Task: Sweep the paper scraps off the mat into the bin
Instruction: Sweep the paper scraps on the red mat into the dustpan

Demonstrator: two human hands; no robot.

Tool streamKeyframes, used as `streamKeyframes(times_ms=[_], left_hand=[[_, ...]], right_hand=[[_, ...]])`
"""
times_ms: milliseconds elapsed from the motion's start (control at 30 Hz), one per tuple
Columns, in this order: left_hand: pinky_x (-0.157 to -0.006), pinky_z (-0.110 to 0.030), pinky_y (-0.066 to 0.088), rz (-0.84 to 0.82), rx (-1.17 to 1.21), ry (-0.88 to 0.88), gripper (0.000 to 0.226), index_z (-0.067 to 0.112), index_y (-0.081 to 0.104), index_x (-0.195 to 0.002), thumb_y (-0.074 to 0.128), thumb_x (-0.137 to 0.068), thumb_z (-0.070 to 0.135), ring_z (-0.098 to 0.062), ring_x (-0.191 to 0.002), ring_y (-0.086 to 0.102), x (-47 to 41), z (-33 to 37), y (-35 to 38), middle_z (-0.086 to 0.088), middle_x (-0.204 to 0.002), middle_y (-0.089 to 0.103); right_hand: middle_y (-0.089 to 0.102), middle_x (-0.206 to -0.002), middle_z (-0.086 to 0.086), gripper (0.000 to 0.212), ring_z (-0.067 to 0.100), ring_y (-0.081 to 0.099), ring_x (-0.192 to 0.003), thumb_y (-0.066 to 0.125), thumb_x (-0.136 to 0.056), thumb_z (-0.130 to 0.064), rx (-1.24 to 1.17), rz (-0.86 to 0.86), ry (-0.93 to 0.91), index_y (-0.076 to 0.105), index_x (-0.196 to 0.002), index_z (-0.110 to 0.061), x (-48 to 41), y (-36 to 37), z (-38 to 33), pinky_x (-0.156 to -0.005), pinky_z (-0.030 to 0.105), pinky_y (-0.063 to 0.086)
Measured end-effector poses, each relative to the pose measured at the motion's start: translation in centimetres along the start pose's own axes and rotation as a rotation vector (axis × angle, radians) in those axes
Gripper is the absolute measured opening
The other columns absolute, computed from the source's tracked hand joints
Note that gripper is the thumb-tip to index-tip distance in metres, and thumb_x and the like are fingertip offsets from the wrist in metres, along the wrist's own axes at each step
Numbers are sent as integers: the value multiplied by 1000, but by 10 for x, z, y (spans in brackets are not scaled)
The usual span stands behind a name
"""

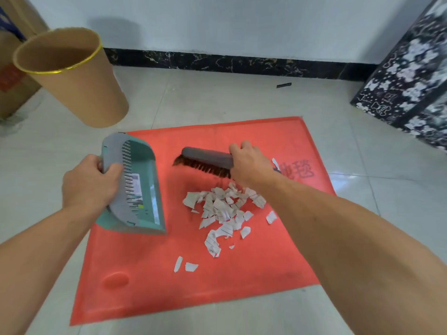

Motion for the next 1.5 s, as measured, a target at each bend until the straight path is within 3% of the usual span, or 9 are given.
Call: streamKeyframes(times_ms=[200,267,433,600,767,1133,1300,1500], left_hand=[[-64,-39,34,-18,43,22,31,5,51,-74,57,-87,32,-36,-76,50,-4,6,-4,-15,-73,57],[-64,-39,35,-46,42,35,29,7,52,-72,57,-86,32,-36,-76,51,-3,9,-1,-12,-71,56],[-63,-39,36,-93,5,56,27,10,52,-71,55,-82,35,-37,-75,53,-2,16,15,-10,-69,57],[-64,-40,36,-107,-19,65,28,9,52,-72,55,-84,33,-38,-77,53,2,20,26,-13,-71,58],[-64,-39,32,-98,-40,43,27,6,53,-73,57,-88,28,-37,-76,51,2,18,28,-12,-70,57],[-62,-39,32,-104,-7,31,27,7,51,-72,55,-87,30,-35,-74,50,1,17,29,-10,-69,56],[-61,-39,32,-90,8,27,29,4,51,-73,55,-87,29,-35,-74,50,4,16,23,-12,-70,56],[-64,-38,34,-73,35,3,29,4,50,-74,54,-87,30,-36,-77,51,1,9,14,-13,-72,56]], right_hand=[[41,-106,13,22,37,57,-91,50,-90,-9,-216,159,283,41,-111,-7,34,-33,72,-74,46,49],[47,-110,17,24,39,57,-98,48,-92,-6,-190,205,394,40,-115,-3,44,-41,99,-72,41,42],[56,-119,25,29,45,55,-111,47,-91,-2,-167,229,583,39,-119,0,63,-44,162,-84,44,44],[58,-113,24,26,44,57,-104,42,-92,0,-108,239,660,40,-118,0,73,-26,202,-72,43,39],[60,-115,22,37,43,59,-106,61,-89,-7,-118,167,598,40,-119,-2,71,3,192,-76,42,43],[58,-106,23,22,43,59,-97,47,-89,-6,-285,52,349,39,-110,-4,52,24,76,-65,38,36],[59,-104,21,21,42,60,-95,48,-90,-6,-312,102,397,37,-108,-6,56,12,71,-65,40,41],[59,-110,23,29,43,58,-104,55,-89,-6,-212,161,512,39,-113,-4,68,-12,124,-74,39,41]])
Point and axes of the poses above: each hand's wrist, its own x-axis away from the middle knuckle, its own y-axis out of the palm, z = x × y, the point moved 10 cm from there along -x, towards the middle knuckle
